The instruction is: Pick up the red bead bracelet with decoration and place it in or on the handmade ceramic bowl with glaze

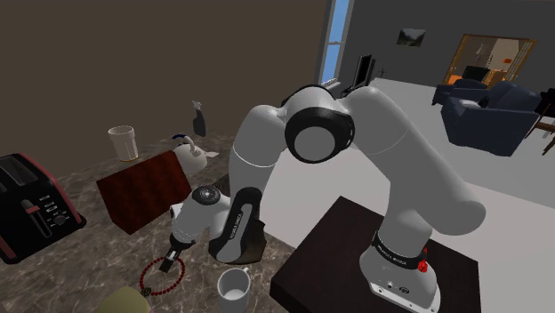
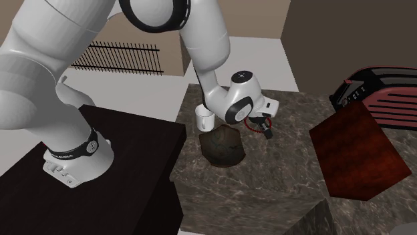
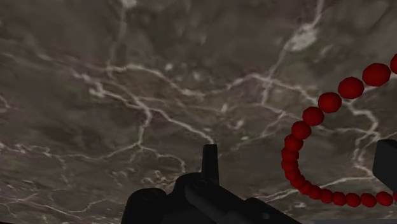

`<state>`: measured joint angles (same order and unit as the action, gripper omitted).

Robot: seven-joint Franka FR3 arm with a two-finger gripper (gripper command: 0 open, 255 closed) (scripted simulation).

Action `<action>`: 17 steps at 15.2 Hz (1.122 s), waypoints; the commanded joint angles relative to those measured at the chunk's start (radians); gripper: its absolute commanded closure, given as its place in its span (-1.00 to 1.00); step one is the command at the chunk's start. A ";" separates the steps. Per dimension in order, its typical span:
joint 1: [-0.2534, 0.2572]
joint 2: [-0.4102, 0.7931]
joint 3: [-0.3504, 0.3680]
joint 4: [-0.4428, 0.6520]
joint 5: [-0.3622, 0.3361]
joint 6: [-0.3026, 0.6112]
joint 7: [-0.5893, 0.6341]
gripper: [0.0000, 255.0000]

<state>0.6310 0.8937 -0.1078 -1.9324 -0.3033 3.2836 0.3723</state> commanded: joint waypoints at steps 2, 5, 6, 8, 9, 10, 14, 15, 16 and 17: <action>0.000 0.000 0.000 0.000 0.000 0.000 0.000 1.00; -0.003 -0.003 0.003 0.003 -0.001 -0.006 -0.001 1.00; -0.001 0.005 0.001 0.006 0.000 -0.001 0.000 1.00; -0.011 0.006 0.006 0.009 -0.004 -0.002 -0.005 1.00; -0.006 0.010 0.004 0.014 -0.001 -0.004 -0.002 1.00; 0.000 0.000 0.000 0.000 0.000 0.000 0.000 1.00; -0.008 -0.056 0.009 -0.032 -0.007 -0.025 -0.003 1.00; -0.011 -0.070 0.012 -0.040 -0.008 -0.031 -0.004 1.00; -0.013 -0.084 0.014 -0.047 -0.009 -0.038 -0.006 1.00; -0.016 -0.098 0.017 -0.054 -0.011 -0.045 -0.007 1.00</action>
<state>0.6196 0.8090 -0.0941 -1.9793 -0.3120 3.2456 0.3674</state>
